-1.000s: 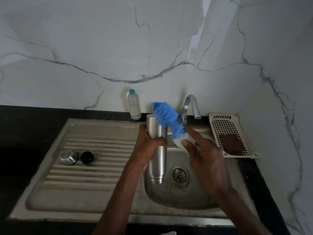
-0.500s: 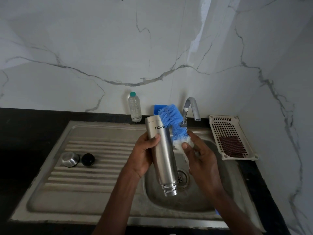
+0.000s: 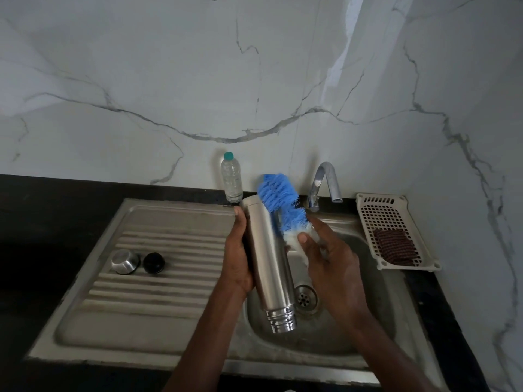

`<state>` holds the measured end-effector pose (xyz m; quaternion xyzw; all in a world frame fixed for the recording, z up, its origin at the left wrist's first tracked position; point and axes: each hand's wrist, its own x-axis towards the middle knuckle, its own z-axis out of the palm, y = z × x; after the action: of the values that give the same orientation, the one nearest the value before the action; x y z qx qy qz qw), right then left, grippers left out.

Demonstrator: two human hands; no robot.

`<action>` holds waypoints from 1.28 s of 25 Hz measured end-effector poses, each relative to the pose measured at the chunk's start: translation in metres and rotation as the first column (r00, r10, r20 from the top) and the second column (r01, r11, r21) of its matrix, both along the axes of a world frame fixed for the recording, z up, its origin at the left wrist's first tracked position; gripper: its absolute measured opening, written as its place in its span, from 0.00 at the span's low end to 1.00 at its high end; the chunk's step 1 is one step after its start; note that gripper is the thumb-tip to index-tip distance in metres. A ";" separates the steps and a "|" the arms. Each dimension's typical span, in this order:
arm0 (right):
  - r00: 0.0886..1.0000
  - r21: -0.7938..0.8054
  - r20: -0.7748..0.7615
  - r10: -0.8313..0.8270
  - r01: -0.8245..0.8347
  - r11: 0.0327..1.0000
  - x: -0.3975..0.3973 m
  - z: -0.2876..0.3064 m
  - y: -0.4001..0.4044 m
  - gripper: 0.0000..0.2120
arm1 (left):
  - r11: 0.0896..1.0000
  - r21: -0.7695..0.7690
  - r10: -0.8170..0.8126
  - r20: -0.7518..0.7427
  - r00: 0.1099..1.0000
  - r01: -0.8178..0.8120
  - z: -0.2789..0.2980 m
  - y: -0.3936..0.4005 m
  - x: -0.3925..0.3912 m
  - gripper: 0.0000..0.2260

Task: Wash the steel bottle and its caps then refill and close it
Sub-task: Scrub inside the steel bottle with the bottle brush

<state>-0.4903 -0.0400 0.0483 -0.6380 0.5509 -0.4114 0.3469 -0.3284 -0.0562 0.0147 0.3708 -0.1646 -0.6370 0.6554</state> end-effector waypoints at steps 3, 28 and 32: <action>0.994 -0.027 -0.106 0.039 -0.042 0.999 0.006 0.007 0.008 0.20 | 0.999 -0.051 0.006 -0.006 1.000 -0.006 -0.008 -0.002 0.004 0.35; 0.873 0.027 -0.440 0.209 -0.220 0.975 -0.052 0.064 -0.023 0.20 | 0.969 -0.118 -0.071 0.706 0.705 0.215 -0.002 -0.007 0.011 0.38; 0.801 -0.063 -0.578 0.157 -0.236 0.970 -0.066 0.062 -0.018 0.19 | 0.982 -0.100 -0.018 0.789 0.614 0.158 -0.007 -0.003 0.014 0.35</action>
<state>-0.5559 -0.0582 0.1105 -0.8066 0.5315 -0.1995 0.1646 -0.3147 -0.0595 0.0079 0.5493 -0.5028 -0.4271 0.5129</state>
